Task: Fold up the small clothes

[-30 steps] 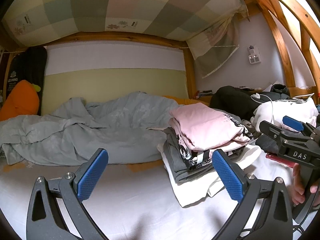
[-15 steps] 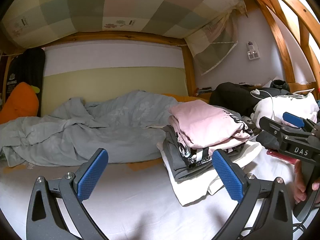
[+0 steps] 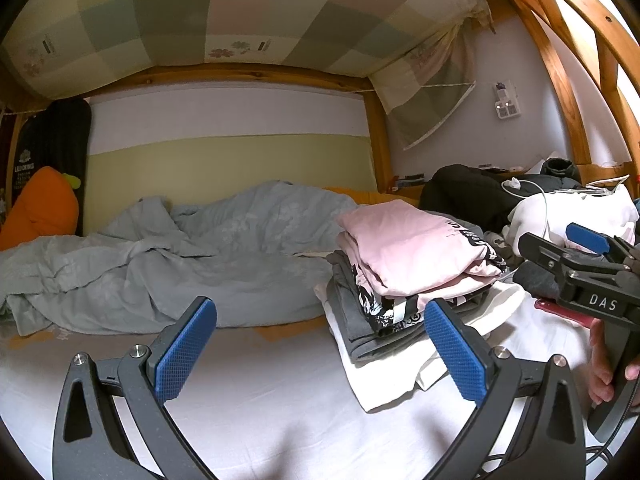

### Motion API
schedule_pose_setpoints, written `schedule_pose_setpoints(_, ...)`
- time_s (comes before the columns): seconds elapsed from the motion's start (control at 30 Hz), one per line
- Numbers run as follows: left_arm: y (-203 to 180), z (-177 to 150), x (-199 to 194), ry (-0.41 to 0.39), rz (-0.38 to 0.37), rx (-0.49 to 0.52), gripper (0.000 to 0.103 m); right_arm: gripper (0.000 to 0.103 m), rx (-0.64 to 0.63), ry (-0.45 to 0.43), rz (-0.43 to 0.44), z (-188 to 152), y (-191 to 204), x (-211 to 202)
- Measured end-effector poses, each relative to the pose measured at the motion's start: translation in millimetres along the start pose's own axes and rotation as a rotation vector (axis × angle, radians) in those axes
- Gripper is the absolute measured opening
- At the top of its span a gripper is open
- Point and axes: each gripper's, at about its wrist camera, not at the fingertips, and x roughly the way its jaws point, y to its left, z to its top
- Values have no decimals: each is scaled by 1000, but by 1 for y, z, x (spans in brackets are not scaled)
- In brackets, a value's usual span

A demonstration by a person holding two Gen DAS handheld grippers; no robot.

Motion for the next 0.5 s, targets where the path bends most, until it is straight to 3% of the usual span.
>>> schedule_pose_setpoints(0.5,-1,0,-1,0,4,2,103,103,1,1,-1,0,0,-1)
